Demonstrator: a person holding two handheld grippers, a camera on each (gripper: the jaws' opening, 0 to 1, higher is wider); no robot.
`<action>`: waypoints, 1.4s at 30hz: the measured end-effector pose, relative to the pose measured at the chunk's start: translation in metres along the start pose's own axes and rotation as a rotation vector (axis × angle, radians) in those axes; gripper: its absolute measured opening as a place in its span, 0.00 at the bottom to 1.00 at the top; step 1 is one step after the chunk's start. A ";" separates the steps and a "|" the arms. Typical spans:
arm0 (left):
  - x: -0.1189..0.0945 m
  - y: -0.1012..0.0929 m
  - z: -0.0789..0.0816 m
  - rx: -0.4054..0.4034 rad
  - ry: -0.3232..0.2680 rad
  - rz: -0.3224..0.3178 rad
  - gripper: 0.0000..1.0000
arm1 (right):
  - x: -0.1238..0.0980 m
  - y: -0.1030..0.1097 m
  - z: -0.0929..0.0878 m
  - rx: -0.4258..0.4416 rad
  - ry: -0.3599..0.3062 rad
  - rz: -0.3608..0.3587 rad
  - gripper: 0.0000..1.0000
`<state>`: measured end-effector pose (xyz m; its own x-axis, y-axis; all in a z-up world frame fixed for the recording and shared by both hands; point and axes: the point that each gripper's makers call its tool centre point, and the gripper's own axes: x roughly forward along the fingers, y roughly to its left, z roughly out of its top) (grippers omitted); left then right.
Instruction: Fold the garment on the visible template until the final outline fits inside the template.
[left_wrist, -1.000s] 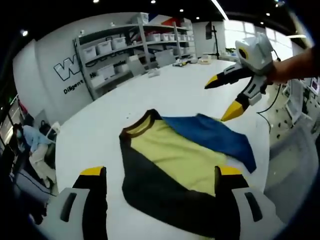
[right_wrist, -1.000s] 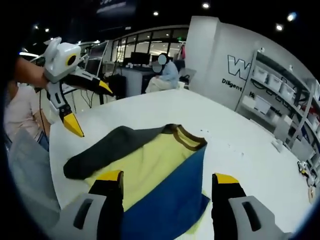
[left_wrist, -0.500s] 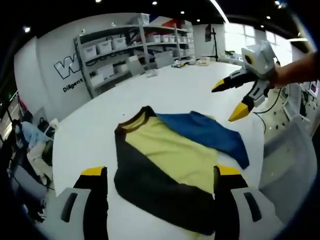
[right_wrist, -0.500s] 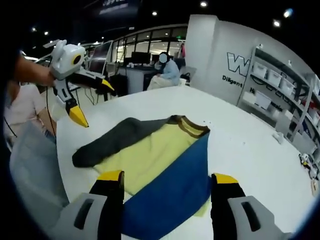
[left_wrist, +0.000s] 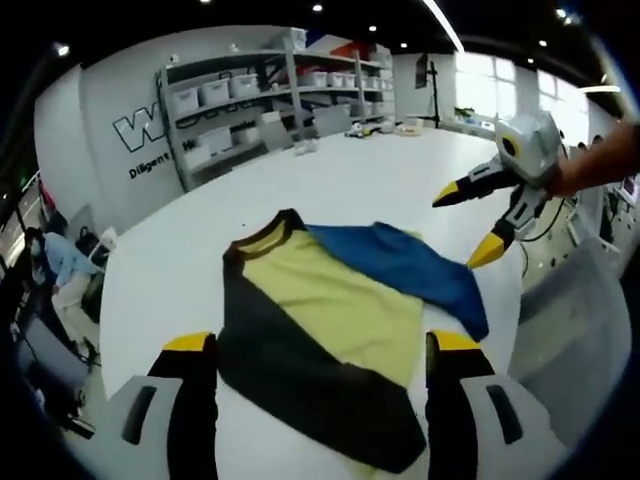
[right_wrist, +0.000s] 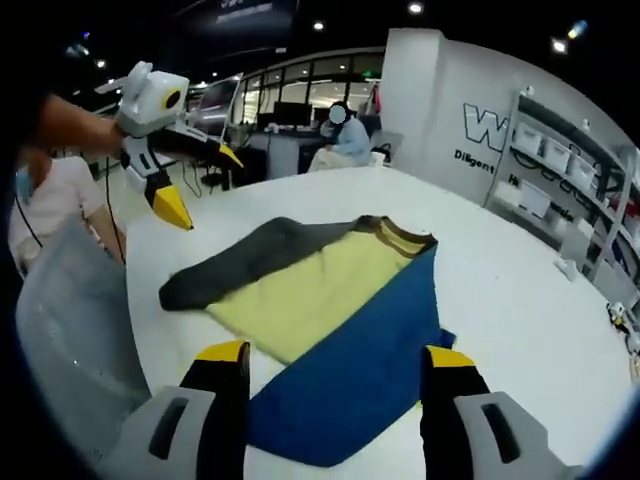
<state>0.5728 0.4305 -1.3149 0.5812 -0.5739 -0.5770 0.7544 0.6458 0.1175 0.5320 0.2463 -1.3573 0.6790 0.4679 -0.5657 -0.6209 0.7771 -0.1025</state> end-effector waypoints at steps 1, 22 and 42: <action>-0.001 0.000 0.001 -0.005 -0.007 0.001 0.84 | 0.000 0.004 -0.002 0.007 0.002 0.009 0.67; -0.005 -0.005 -0.014 -0.028 -0.038 0.004 0.86 | -0.011 0.031 -0.017 -0.062 0.027 0.051 0.66; -0.011 -0.018 -0.024 0.012 -0.016 -0.023 0.86 | -0.016 0.068 -0.060 -0.081 0.114 0.170 0.48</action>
<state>0.5458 0.4373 -1.3299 0.5687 -0.5964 -0.5664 0.7710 0.6264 0.1146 0.4558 0.2668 -1.4044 0.5156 0.5353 -0.6690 -0.7556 0.6523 -0.0604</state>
